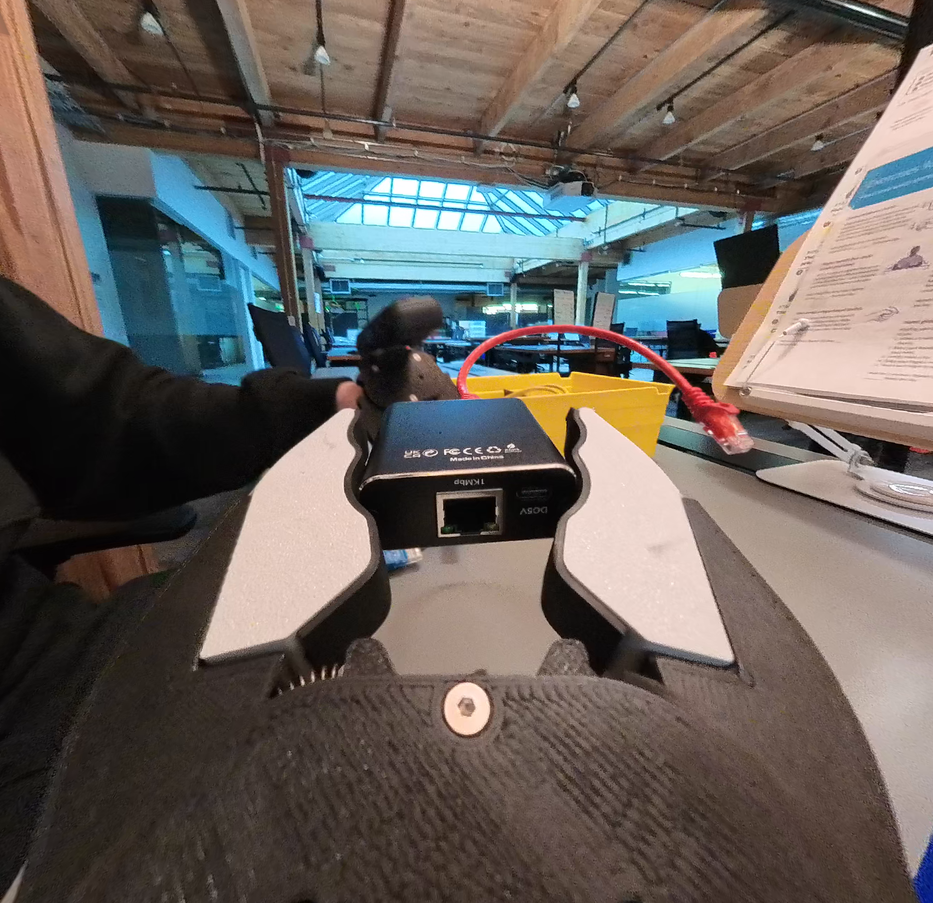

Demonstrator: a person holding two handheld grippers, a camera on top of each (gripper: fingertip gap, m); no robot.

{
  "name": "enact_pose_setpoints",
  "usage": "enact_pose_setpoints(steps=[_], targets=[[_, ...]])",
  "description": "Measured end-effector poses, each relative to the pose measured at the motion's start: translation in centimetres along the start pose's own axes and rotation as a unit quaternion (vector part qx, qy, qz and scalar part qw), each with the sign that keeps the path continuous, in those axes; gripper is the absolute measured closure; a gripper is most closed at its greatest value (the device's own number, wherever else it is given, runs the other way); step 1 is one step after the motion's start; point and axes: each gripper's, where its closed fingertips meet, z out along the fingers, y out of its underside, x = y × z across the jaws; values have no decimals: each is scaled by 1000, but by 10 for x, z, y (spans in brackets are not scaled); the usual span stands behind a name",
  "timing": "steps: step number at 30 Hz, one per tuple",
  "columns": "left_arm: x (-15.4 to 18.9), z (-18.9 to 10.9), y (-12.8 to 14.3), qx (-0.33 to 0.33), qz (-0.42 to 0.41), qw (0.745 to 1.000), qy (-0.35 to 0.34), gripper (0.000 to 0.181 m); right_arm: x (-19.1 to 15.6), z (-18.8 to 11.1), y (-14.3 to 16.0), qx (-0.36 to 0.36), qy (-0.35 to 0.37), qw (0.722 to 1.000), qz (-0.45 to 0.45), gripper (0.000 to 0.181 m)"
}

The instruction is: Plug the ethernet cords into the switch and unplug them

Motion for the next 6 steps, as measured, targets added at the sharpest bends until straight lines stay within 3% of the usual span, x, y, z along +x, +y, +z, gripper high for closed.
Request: enact_pose_setpoints(steps=[6], targets=[[13, -29, -35, -11, 30, 998, -52, 170, -4, 11, 11, -28, 5, 999, -20, 105]])
